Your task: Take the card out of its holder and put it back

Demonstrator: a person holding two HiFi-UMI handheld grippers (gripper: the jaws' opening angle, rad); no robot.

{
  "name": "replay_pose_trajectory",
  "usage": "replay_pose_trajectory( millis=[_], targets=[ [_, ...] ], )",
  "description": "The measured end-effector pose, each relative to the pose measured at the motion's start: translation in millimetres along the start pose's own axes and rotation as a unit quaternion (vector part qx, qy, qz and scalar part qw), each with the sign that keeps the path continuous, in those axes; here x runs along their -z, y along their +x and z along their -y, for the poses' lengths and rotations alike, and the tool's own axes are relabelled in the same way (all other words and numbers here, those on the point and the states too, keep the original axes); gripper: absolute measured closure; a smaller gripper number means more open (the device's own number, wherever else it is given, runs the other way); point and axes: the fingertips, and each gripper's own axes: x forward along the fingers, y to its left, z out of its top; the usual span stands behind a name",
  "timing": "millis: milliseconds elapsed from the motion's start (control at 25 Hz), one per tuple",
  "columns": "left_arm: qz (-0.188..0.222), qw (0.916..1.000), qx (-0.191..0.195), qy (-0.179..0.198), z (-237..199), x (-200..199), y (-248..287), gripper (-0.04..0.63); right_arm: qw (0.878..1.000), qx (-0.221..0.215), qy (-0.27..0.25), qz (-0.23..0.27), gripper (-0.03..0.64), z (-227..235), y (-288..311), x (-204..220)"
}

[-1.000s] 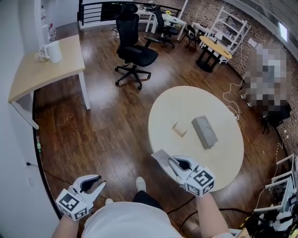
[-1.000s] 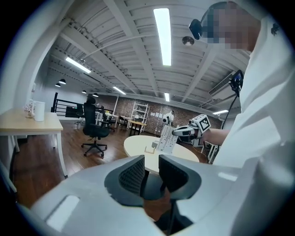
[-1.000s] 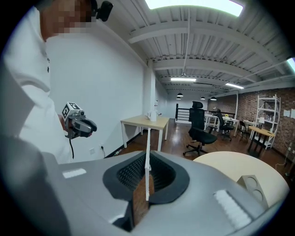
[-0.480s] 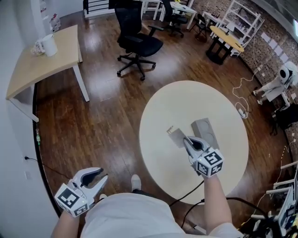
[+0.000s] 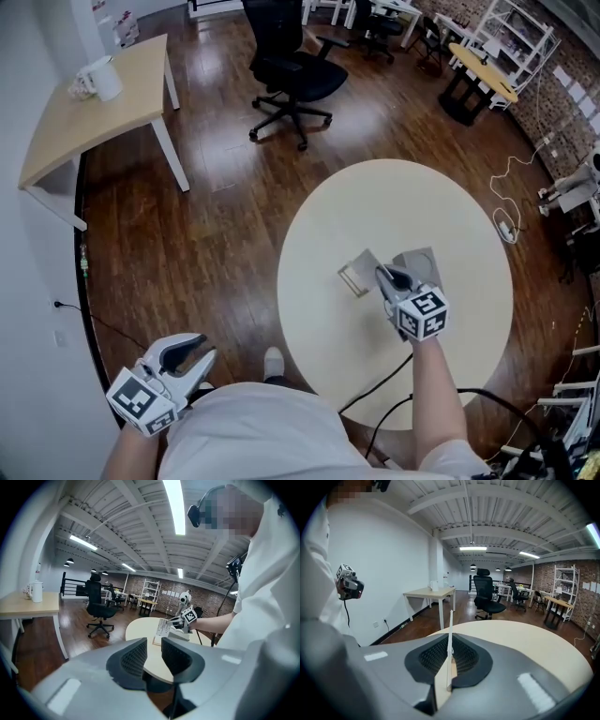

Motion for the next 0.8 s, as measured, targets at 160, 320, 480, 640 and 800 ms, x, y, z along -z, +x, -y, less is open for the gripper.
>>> replay_pose_trajectory(
  millis=[160, 320, 480, 640, 800],
  targets=[
    [-0.009, 0.9999, -0.008, -0.003, -7.4, -4.9, 5.8, 0.494, 1.000, -0.007, 0.000, -0.011, 0.595, 6.0, 9.9, 6.7],
    [-0.017, 0.9998, -0.008, -0.005, -14.7, -7.0, 15.2, 0.494, 1.000, -0.011, 0.005, -0.010, 0.597, 8.7, 11.4, 7.1],
    [-0.021, 0.9998, 0.001, -0.002, -15.7, -11.1, 26.6, 0.494, 1.000, -0.012, 0.004, -0.010, 0.597, 7.0, 7.3, 11.4],
    [-0.026, 0.9996, 0.013, 0.002, -12.9, -15.6, 35.9, 0.494, 1.000, -0.018, 0.006, -0.005, 0.597, 9.4, 8.9, 10.8],
    [-0.033, 0.9993, 0.017, 0.006, -11.3, -16.2, 40.8, 0.494, 0.999, -0.033, -0.004, -0.011, 0.597, 10.0, 17.7, 8.7]
  ],
)
